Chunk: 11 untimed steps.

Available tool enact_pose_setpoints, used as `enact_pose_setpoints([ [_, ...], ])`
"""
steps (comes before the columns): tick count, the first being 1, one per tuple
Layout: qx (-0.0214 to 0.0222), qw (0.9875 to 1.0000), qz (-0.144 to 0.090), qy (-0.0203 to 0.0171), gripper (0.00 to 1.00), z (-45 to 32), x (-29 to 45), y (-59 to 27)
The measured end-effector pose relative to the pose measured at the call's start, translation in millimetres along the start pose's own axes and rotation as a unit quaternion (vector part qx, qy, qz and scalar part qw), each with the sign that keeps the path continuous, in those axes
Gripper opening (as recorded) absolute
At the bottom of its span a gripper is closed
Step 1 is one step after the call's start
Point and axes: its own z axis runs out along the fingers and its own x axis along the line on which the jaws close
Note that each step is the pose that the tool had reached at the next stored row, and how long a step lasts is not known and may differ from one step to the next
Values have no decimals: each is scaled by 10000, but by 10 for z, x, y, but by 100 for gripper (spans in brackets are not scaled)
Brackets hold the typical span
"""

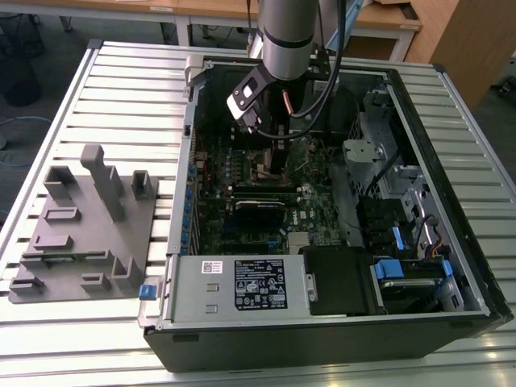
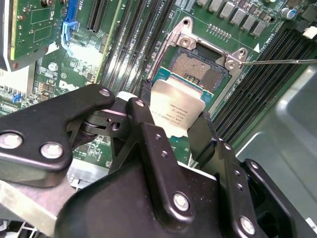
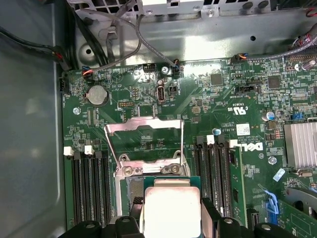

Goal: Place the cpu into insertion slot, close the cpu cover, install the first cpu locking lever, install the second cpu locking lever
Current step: 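Place the cpu into insertion slot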

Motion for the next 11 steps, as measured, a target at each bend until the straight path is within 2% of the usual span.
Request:
enact_pose_setpoints([
  [11,1,10000,-38,2,54,0,1,0],
])
